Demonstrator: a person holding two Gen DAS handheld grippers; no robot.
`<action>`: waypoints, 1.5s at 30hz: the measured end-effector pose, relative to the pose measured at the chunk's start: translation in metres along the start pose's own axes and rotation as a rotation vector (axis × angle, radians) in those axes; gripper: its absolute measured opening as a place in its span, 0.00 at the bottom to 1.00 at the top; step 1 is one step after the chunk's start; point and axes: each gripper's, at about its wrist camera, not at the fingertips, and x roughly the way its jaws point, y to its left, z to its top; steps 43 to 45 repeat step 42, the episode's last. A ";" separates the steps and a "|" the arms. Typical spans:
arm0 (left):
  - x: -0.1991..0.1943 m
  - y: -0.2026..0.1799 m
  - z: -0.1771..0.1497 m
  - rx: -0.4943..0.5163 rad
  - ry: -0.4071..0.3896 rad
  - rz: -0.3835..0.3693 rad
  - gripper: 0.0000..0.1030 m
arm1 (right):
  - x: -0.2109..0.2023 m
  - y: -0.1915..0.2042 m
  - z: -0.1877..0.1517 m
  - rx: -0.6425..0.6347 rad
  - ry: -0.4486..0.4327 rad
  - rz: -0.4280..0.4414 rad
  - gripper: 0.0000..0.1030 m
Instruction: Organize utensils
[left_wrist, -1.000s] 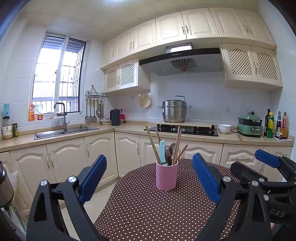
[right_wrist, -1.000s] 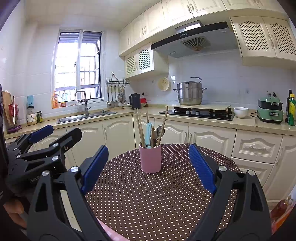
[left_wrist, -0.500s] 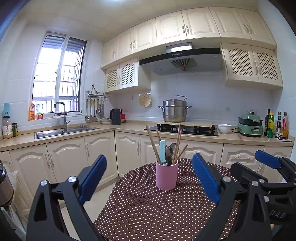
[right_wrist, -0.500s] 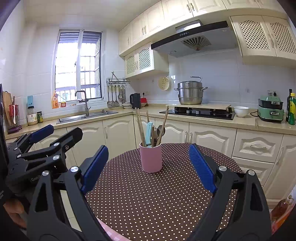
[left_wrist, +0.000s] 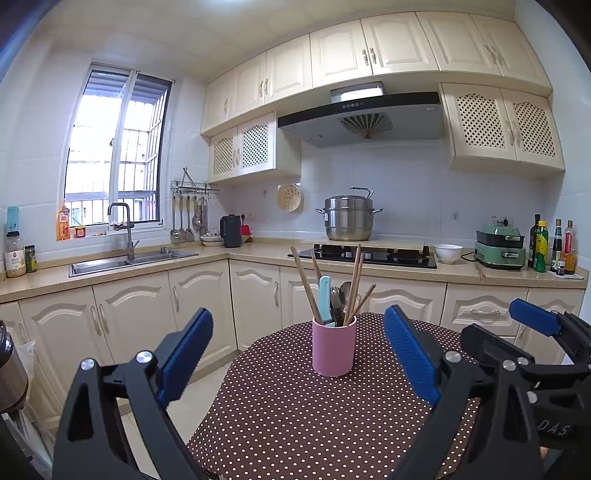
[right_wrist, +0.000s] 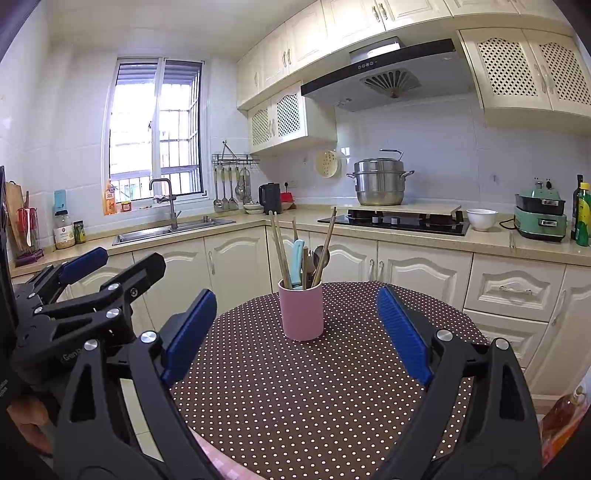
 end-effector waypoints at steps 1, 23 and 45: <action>0.000 0.000 0.000 0.000 0.001 0.000 0.89 | 0.000 0.000 0.000 0.000 0.000 0.000 0.85; 0.010 -0.005 -0.004 -0.001 0.021 -0.004 0.89 | 0.004 -0.002 -0.005 0.008 0.010 -0.002 0.85; 0.061 -0.013 -0.025 -0.005 0.147 -0.026 0.89 | 0.042 -0.022 -0.025 0.060 0.106 -0.003 0.85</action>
